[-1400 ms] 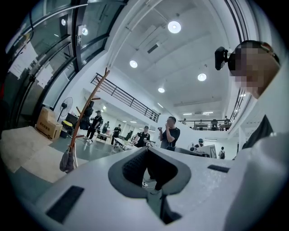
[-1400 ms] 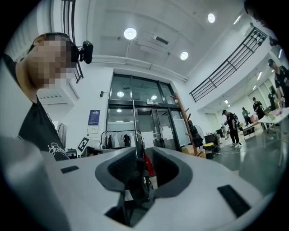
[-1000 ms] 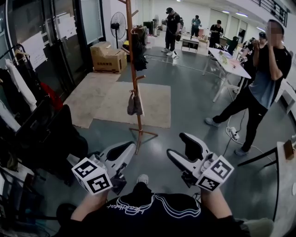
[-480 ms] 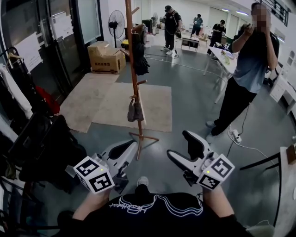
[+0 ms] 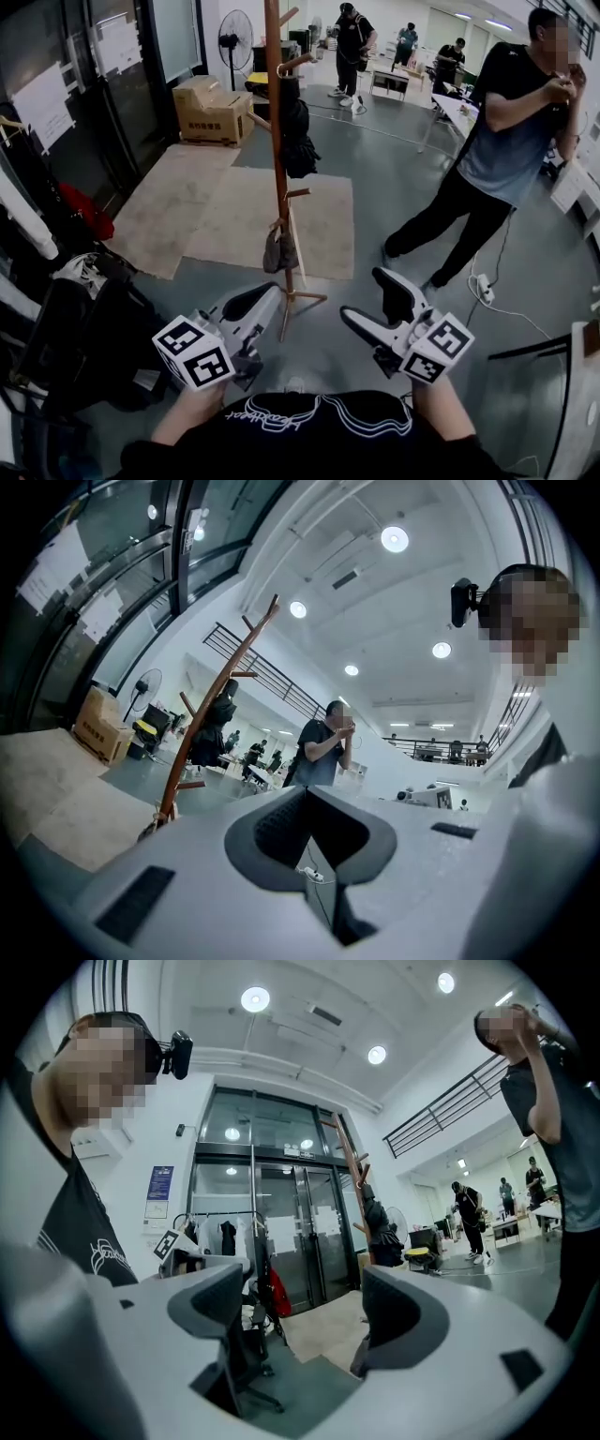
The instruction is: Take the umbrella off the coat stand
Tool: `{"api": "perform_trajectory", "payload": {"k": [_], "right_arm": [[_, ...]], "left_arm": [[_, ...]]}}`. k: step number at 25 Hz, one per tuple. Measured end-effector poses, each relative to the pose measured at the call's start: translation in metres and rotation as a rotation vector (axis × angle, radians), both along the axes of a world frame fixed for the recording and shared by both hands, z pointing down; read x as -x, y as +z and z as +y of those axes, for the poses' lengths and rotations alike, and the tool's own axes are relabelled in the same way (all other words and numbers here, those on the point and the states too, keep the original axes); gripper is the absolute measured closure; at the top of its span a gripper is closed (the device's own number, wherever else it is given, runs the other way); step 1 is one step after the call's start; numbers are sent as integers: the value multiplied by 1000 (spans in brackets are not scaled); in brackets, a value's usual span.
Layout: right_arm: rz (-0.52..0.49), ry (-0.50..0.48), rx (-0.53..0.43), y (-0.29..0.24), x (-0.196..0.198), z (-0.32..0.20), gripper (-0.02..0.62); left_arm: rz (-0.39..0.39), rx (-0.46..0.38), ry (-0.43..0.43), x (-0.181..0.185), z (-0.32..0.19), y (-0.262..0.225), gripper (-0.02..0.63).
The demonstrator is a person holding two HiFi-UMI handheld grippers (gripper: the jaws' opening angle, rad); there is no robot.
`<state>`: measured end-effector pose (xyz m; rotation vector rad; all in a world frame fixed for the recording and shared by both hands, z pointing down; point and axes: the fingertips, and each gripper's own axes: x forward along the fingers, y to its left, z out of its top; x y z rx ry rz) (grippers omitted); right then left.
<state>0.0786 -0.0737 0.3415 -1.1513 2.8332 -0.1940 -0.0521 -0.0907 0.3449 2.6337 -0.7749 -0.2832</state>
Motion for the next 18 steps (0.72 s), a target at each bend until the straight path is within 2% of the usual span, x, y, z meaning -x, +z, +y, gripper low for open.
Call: {"api": "perform_trajectory", "payload": {"k": [9, 18], "right_arm": [[9, 4, -4, 3, 14, -108, 193], [16, 27, -22, 1, 10, -164, 187]], "left_arm": [[-17, -5, -10, 18, -108, 3, 600], [-35, 4, -20, 21, -151, 8, 600]]}}
